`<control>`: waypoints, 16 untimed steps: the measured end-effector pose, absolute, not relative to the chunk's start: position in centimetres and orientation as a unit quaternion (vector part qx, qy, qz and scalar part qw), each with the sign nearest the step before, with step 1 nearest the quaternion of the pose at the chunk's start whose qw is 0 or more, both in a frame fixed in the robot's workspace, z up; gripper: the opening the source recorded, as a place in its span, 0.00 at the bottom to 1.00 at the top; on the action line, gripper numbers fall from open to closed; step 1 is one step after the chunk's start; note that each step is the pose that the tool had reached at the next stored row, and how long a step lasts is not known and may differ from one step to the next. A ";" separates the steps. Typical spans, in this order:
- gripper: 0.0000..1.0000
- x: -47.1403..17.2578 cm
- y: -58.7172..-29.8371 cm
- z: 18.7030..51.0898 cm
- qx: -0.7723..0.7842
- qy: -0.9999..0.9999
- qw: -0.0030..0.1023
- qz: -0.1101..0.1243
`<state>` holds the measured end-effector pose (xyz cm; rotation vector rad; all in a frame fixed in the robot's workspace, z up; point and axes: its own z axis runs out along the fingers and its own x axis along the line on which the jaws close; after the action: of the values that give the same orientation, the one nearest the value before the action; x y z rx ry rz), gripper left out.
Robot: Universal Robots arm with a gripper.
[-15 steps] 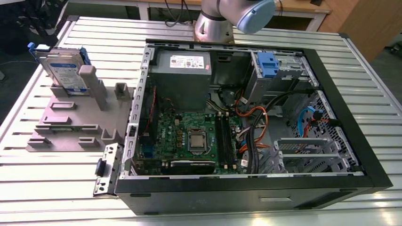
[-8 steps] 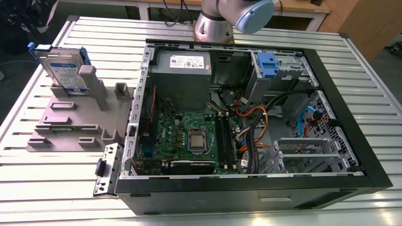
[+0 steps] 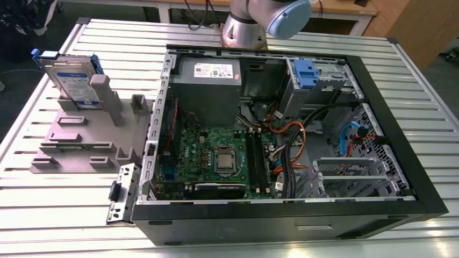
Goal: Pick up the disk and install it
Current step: 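Reach for the disk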
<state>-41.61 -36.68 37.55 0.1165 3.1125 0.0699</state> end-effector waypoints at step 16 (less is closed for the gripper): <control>0.11 -43.1 -35.0 36.9 0.040 0.999 0.013 0.022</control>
<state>-43.11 -35.03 36.87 0.1239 3.1124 0.0698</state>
